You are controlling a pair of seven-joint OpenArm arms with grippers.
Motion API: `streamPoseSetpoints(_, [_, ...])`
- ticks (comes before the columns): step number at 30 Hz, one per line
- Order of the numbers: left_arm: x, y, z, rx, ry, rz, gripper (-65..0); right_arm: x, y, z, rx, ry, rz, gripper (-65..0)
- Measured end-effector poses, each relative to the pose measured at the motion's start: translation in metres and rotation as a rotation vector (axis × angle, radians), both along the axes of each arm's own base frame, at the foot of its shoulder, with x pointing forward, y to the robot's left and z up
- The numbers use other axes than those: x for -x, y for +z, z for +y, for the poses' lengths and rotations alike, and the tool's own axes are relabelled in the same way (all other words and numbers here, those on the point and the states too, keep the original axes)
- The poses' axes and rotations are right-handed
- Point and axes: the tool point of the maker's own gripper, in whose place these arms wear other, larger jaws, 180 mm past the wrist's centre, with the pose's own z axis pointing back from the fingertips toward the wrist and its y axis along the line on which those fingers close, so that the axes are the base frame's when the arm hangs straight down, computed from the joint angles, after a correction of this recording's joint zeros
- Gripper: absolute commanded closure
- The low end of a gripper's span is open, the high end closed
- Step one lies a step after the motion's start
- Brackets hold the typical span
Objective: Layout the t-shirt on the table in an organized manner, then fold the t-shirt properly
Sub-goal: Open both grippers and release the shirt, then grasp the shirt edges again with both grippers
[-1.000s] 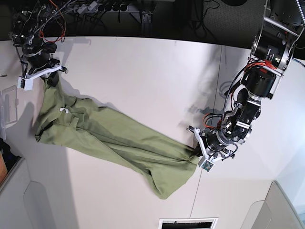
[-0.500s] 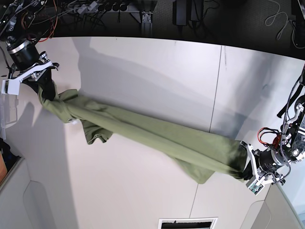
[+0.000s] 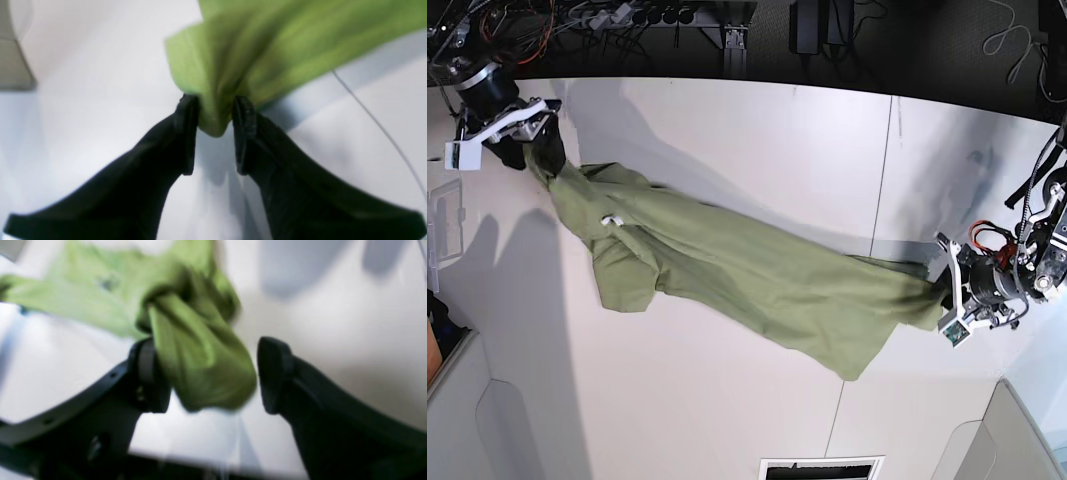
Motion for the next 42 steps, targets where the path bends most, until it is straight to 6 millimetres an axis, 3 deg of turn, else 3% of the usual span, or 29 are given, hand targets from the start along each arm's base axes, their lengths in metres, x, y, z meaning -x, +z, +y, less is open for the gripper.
streamPoseSetpoints(3, [0.012, -0.013, 0.005, -0.021, -0.008, 0.007, -21.5, 0.018, -0.012, -0.007, 0.045, -0.011, 0.058, -38.6])
streamPoseSetpoints(11, [0.012, -0.019, 0.002, -0.025, 0.009, 0.001, -21.5, 0.026, -0.003, -0.047, 0.102, -0.116, 0.052, -38.6])
streamPoseSetpoints(14, [0.005, -0.008, 0.012, -0.022, 0.047, -0.023, -21.5, 0.027, 0.009, -0.061, 0.071, -0.161, 0.01, -38.6])
streamPoseSetpoints(18, [-0.007, 0.025, 0.04, 0.034, 0.139, -0.094, -21.5, 0.032, 0.024, -0.075, 0.032, -0.206, -0.041, -38.6])
streamPoseSetpoints(21, [-0.007, 0.041, 0.048, 0.101, 0.162, -0.118, -21.5, 0.026, 0.034, -0.071, -0.011, -0.197, -0.095, -38.5])
streamPoseSetpoints(25, [-0.012, 0.05, 0.032, 0.219, 0.154, -0.133, -21.5, 0.0, 0.05, -0.066, -0.031, -0.175, -0.18, -38.5])
streamPoseSetpoints(29, [-0.014, 0.036, -0.001, 0.281, 0.112, -0.119, -21.5, -0.015, 0.06, -0.062, -0.043, -0.164, -0.229, -38.5])
streamPoseSetpoints(31, [-0.014, 0.024, -0.019, 0.291, 0.09, -0.113, -21.5, -0.027, 0.06, -0.052, -0.038, -0.136, -0.236, -38.5])
streamPoseSetpoints(34, [-0.019, 0.013, -0.037, 0.285, 0.078, -0.13, -21.5, -0.06, 0.064, -0.02, -0.023, -0.055, -0.278, -38.5])
streamPoseSetpoints(39, [-0.038, 0.009, -0.041, 0.293, 0.146, -0.169, -21.5, -0.085, 0.044, 0.052, 0.026, 0.094, -0.227, -38.5])
streamPoseSetpoints(42, [-0.049, 0.0, -0.049, 0.318, 0.165, -0.16, -21.5, -0.101, 0.04, 0.077, 0.102, 0.104, -0.223, -38.5])
